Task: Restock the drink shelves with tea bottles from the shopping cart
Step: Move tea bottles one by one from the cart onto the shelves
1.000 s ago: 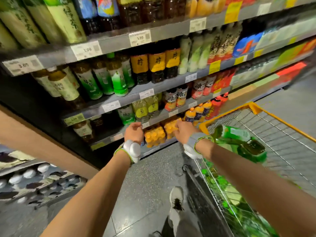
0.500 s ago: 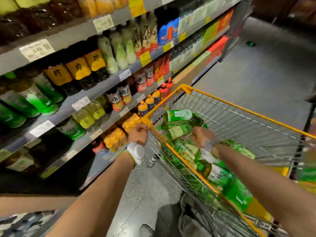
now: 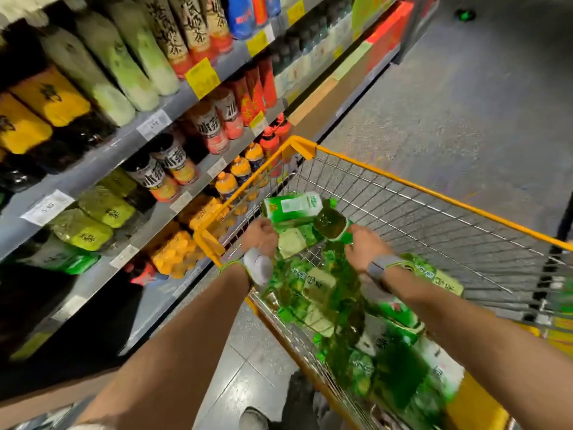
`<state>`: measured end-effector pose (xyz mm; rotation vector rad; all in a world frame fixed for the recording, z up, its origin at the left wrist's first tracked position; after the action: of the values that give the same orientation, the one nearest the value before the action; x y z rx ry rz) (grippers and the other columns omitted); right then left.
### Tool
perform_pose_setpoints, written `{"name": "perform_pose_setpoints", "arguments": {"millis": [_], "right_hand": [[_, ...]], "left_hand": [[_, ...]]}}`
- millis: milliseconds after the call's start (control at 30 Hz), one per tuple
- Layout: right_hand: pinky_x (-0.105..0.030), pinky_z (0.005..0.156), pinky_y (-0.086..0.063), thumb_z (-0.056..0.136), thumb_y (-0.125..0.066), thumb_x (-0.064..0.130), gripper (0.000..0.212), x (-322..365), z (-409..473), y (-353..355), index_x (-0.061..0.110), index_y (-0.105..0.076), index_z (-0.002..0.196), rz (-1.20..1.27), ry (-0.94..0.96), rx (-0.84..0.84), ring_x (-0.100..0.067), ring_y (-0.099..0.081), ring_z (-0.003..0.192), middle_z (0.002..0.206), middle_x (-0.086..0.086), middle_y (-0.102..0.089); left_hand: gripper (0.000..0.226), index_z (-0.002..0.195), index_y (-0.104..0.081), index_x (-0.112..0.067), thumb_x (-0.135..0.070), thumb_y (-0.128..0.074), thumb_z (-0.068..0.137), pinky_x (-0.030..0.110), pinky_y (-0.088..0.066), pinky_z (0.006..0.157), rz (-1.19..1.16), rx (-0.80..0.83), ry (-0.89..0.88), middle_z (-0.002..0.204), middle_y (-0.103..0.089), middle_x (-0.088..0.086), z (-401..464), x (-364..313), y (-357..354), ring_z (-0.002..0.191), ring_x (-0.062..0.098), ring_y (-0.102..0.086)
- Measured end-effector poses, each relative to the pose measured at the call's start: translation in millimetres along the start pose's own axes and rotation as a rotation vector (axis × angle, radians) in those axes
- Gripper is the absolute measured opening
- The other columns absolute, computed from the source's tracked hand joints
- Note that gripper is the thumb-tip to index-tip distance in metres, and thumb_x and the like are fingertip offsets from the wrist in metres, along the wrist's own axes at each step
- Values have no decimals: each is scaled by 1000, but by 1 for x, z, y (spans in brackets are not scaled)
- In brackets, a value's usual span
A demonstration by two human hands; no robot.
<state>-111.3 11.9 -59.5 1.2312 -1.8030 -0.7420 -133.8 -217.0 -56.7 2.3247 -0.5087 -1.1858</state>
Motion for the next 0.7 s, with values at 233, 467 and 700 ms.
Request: {"name": "perform_pose_setpoints", "arguments": {"millis": [233,467,700], "right_hand": [[-41,99,-41,87,-60,30,56,3,105,-10,7,-39,134,-30,144,2,-36,-45,121,129,-18,-45],[-43,87,-50,73,-68,39,70,28,171,-35,10,-42,132,-96,336,-65,-35,-52,109,121,-15,-48],[-46,96,-47,70,-78,33,93,38,196,-54,13,-27,145,-150,358,-7,-37,-47,122,139,-14,-39]], "left_hand": [[64,139,-39,-12,-14,-66,81,38,-43,90,310,67,-126,134,-51,14,73,-8,-33,121,33,-50],[94,150,-14,-2,-20,-70,76,33,-22,115,780,156,-510,150,-23,17,125,-4,-75,139,33,-24],[94,151,-11,-10,-26,-68,78,47,-19,116,1040,83,-588,148,-26,17,147,-1,-91,138,34,-25]]}}
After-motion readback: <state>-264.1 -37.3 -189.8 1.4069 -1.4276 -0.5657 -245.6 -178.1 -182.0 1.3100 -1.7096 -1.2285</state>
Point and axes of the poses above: each hand's wrist, its own z-axis towards the middle knuckle, its own y-axis out of the back of the hand, x = y × z, the point moved 6 cm from there along z, towards the middle knuckle
